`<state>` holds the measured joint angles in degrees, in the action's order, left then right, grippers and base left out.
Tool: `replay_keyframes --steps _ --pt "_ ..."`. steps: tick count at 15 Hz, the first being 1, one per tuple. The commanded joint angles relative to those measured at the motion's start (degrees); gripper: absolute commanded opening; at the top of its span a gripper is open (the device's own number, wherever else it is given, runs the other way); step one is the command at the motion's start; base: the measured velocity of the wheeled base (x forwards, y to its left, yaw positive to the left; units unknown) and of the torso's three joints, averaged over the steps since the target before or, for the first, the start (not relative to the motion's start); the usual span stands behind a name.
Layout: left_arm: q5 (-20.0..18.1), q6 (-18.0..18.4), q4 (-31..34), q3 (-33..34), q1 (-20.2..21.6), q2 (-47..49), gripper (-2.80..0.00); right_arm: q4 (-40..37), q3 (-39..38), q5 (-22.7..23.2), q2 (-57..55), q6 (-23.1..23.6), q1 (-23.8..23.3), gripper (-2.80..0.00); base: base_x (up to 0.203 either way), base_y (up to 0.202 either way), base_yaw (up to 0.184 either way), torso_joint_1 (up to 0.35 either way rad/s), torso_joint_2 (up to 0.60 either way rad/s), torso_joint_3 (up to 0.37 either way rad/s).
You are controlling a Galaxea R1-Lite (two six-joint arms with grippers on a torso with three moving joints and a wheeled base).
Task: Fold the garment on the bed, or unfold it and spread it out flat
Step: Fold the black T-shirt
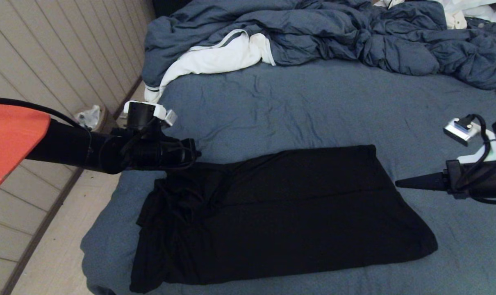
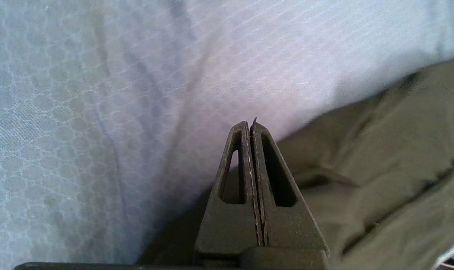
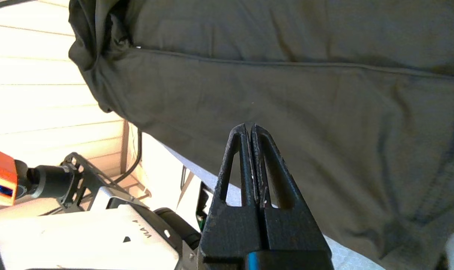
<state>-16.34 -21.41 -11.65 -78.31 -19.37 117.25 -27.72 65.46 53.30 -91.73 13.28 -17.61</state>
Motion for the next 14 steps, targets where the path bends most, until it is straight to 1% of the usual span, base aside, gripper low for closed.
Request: replay_keyframes --steps 1,3,6,9,12,14 --pt "-0.1 -0.13 0.06 0.12 -0.09 0.56 -2.8 -0.23 -0.07 0.32 -0.2 0.34 -0.23 -2.8 0.0 0.0 0.0 0.0 0.0 0.0" --pt "-0.04 -0.05 0.27 1.18 -0.64 -0.9 -2.8 -0.14 -0.42 0.32 -0.2 0.43 -0.15 -2.8 0.0 0.0 0.0 0.0 0.0 0.0" --pt "-0.01 0.58 1.2 6.75 -2.97 -6.53 -2.8 -0.14 -0.51 0.32 -0.2 0.43 -0.23 -2.8 0.0 0.0 0.0 0.0 0.0 0.0" --pt "-0.25 0.68 0.66 14.68 -6.82 -11.09 -2.8 -0.16 -0.51 0.51 0.02 0.43 -0.98 -2.8 0.0 0.0 0.0 0.0 0.0 0.0" --pt "-0.42 0.01 -0.98 21.52 -10.71 -14.28 -2.8 -0.23 -0.51 2.07 -0.2 0.87 -1.99 -2.8 0.0 0.0 0.0 0.0 0.0 0.0" --pt "-0.48 -1.5 -1.23 24.73 -14.31 -16.46 -2.8 -0.23 -0.51 2.16 -0.2 0.87 -2.34 -2.8 0.0 0.0 0.0 0.0 0.0 0.0"
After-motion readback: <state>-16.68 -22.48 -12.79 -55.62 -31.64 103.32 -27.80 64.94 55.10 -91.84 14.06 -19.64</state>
